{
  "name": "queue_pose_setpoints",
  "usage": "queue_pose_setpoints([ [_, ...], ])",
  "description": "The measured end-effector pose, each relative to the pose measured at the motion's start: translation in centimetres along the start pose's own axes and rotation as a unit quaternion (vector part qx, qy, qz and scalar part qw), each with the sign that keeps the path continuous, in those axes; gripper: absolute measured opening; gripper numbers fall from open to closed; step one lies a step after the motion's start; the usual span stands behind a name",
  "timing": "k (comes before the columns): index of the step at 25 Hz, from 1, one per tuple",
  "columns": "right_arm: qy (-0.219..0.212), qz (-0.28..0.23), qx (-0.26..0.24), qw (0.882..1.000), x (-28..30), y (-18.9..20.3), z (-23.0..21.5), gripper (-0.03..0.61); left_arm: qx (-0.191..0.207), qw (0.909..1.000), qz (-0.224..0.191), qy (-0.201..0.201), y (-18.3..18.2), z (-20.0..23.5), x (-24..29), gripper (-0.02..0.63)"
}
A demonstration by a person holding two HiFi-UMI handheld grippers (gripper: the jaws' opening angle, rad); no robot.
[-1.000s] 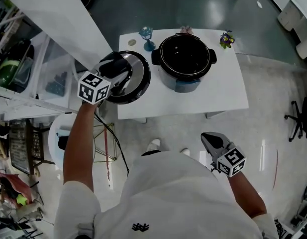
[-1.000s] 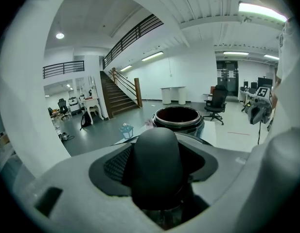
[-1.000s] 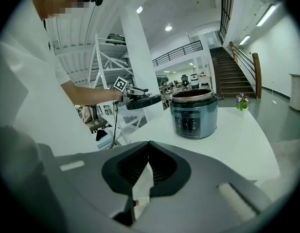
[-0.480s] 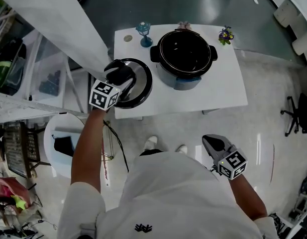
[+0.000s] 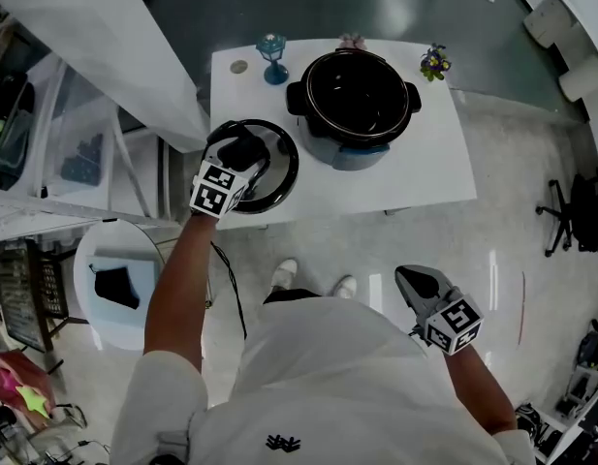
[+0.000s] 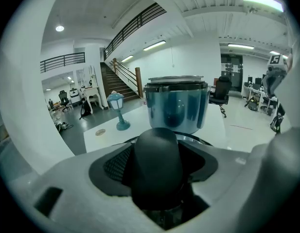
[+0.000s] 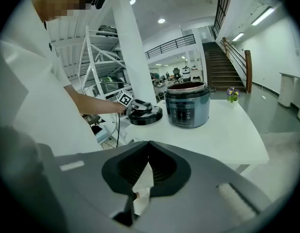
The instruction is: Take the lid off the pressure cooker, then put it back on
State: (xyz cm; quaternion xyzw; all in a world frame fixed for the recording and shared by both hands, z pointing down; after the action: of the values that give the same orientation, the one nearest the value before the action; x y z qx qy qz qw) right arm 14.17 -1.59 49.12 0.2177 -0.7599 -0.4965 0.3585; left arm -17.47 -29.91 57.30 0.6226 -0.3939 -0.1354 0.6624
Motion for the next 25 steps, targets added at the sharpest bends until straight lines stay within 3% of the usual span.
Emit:
queue_pose_setpoints([
  [25, 0.016, 0.022, 0.007, 1.000, 0.5, 0.5, 0.2, 0.014, -0.014, 0.9992, -0.007, -0.036, 4.5, -1.2, 1.5, 0.301],
])
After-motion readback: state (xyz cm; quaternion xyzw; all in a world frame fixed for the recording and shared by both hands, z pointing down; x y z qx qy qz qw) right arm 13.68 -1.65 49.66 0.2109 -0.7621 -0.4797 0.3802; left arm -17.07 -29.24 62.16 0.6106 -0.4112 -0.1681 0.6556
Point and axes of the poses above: the fingertips, and each gripper's own axes: x forward along the fingers, z to its left, y out of its underside, the point moved 4 cm from there along -x, backward along the fingers, and after that the axes turned 15 degrees about -z, right-handed, at the moved point
